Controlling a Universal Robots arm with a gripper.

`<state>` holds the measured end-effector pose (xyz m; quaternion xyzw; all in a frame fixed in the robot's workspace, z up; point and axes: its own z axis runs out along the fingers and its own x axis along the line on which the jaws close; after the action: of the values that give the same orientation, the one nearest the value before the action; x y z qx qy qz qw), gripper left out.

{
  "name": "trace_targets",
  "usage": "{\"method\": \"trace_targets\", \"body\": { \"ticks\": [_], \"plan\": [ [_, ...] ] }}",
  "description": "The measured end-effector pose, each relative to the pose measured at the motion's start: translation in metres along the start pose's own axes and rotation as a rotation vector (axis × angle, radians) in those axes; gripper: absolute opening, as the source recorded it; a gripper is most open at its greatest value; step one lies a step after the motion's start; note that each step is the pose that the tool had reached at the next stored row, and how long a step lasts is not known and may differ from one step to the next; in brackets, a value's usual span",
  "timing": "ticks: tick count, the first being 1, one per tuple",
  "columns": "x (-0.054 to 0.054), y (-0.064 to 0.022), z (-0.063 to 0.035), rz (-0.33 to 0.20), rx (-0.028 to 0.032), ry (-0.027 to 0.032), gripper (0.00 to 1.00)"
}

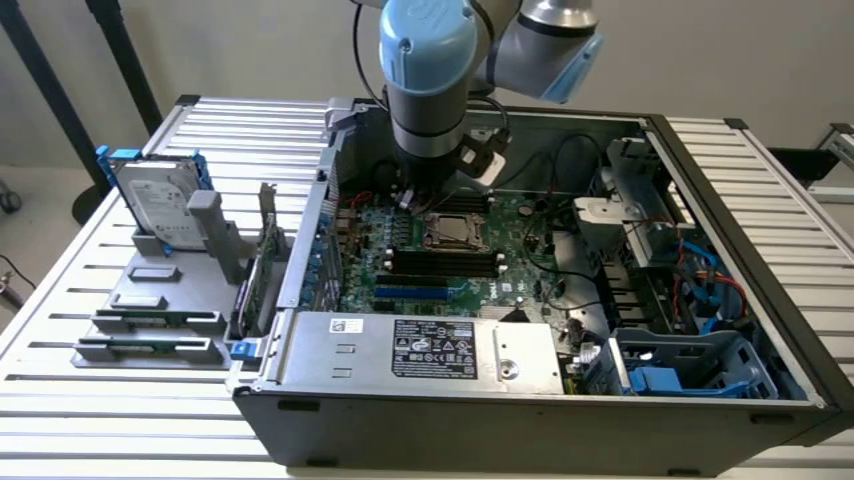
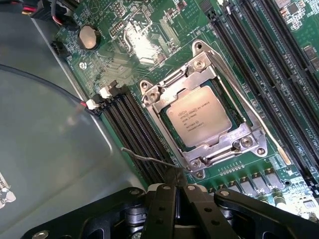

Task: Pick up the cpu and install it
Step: 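Install the first cpu locking lever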

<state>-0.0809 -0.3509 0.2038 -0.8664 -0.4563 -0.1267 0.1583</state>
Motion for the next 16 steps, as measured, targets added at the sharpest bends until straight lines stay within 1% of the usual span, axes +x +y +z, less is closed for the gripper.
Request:
{"method": "trace_targets", "body": {
  "ticks": [3,5,9,12,16],
  "plan": [
    [0.0000,-0.0003,0.0013,0.005,-0.0022,0.0007,0.11],
    [0.0000,-0.0005,0.0027,0.008,-0.0043,-0.0001,0.11],
    [0.0007,-0.0016,0.0055,0.013,-0.0103,-0.0051,0.11],
    [0.0023,-0.0027,0.0071,0.015,-0.0160,-0.0118,0.11],
    [0.0044,-0.0043,0.0087,0.017,-0.0246,-0.0244,0.11]
  ]
}}
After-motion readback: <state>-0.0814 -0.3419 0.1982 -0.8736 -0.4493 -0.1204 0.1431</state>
